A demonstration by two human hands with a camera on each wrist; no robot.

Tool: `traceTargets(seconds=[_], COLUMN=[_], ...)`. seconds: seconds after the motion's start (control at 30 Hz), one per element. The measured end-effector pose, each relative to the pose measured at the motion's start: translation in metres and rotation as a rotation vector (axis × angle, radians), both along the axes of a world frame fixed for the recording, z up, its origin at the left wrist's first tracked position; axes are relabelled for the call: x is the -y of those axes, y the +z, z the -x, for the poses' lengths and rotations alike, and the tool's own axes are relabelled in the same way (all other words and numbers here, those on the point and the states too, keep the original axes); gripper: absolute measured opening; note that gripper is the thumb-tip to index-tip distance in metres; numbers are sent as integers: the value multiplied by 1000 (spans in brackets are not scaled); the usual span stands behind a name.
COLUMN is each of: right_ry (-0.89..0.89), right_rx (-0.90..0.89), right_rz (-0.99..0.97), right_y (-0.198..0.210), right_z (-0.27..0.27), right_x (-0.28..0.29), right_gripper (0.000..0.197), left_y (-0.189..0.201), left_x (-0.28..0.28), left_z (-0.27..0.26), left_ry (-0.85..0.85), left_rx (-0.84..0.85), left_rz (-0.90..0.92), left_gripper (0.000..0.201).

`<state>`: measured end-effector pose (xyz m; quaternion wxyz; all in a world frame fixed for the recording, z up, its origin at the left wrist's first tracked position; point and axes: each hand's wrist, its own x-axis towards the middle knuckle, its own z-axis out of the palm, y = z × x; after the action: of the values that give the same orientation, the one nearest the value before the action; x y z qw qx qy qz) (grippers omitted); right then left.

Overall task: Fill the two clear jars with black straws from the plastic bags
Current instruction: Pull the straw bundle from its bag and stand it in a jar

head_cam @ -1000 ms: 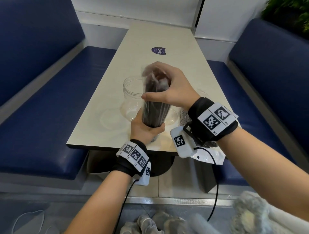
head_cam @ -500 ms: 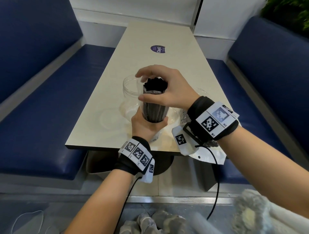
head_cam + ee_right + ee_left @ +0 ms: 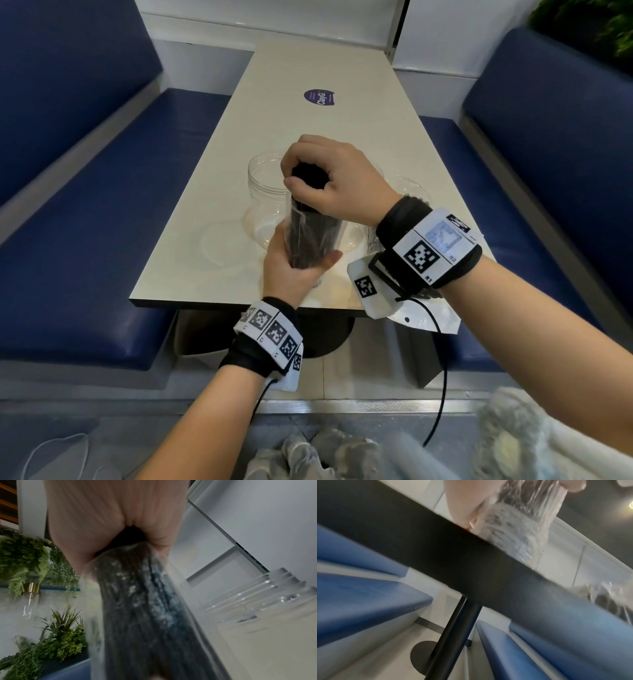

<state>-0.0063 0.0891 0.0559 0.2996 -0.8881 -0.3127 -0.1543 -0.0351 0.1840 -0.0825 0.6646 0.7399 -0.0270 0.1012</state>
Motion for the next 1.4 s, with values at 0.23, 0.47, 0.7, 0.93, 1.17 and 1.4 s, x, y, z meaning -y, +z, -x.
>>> traceTargets(seconds=[0.23,0.47,0.7,0.93,1.17,1.4], right_ry=[32,2,12,-52,-160,-81], right_rx=[53,128,131,143,7,25], right_rz=[-24,-194,-215,-330,-423,-398], right_y=[-5,-9,-13,6,-5,1], right_z=[1,1,8,6,-4,0], right_x=[-7,-10,-8,-1,7,5], right_gripper=[14,11,6,7,10,9], left_y=[14,10,-4,18,21,29], left_x=[0,5,8,4,-1,-7], left_z=[-10,-8,-8,-9,-12,-10], left_ry=[39,27,24,-57,-91,-71], left_rx=[43,-20,-26,29,-59,-101], left_rz=[-90,-45,-100,-23,-181,-248], left_gripper=[68,58,47,48,39,35])
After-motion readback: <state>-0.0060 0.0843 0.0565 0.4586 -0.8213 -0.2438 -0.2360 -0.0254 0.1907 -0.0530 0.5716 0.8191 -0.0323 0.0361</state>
